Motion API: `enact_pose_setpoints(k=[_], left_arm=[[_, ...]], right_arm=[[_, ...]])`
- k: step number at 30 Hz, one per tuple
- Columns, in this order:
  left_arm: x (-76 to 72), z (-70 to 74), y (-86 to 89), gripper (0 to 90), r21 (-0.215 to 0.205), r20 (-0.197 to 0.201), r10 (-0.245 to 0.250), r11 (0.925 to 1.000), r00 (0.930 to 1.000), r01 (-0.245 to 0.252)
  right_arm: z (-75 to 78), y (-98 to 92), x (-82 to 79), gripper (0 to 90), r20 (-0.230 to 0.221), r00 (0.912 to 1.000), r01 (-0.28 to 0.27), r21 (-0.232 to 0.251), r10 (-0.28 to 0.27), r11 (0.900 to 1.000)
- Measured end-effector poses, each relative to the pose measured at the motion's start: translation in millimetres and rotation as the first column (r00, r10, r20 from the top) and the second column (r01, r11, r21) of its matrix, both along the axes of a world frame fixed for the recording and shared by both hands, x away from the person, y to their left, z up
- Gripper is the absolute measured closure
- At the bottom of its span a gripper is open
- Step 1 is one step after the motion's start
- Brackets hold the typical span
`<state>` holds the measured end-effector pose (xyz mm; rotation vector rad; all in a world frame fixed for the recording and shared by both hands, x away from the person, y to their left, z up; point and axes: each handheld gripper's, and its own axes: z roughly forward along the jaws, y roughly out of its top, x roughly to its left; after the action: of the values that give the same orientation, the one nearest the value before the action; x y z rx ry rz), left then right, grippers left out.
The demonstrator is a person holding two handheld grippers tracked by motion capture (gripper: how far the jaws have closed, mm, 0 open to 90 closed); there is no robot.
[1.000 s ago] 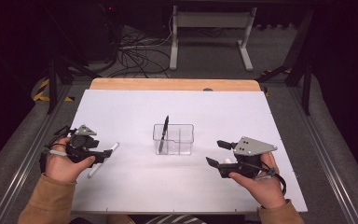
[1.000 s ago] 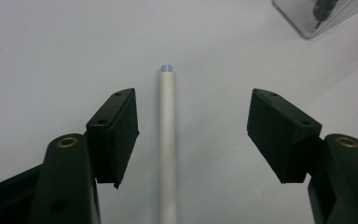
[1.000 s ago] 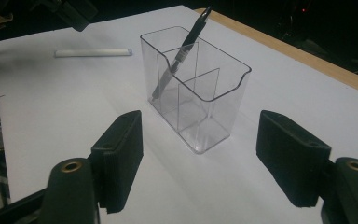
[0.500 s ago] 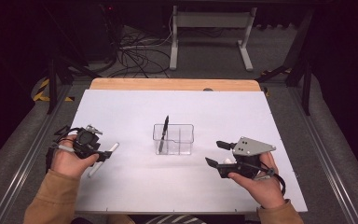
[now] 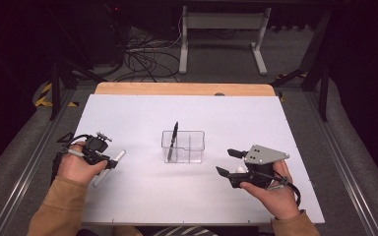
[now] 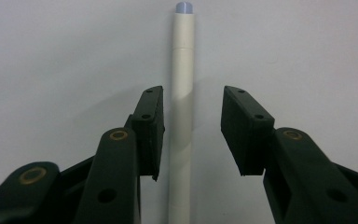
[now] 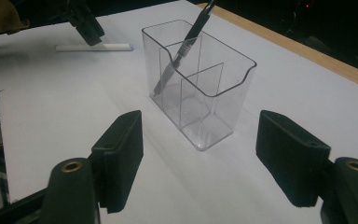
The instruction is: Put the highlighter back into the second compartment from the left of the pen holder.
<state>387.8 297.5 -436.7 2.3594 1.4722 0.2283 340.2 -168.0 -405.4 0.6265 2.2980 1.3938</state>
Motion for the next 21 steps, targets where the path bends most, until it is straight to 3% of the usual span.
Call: enact_pose_setpoints(k=[5,21], left_arm=[[3.1,-3.0,0.0,63.8,0.014,-0.023,0.029,0.9995,0.9993,-0.028],[10.4,-13.0,-1.7,74.7,0.043,-0.070,0.027,0.9988,0.9972,-0.024]], right_arm=[[-0.6,0.4,0.1,32.7,-0.004,1.0000,-0.002,-0.001,0.002,1.000],[-2.3,1.3,0.8,32.5,-0.009,1.0000,-0.004,-0.009,0.004,1.000]])
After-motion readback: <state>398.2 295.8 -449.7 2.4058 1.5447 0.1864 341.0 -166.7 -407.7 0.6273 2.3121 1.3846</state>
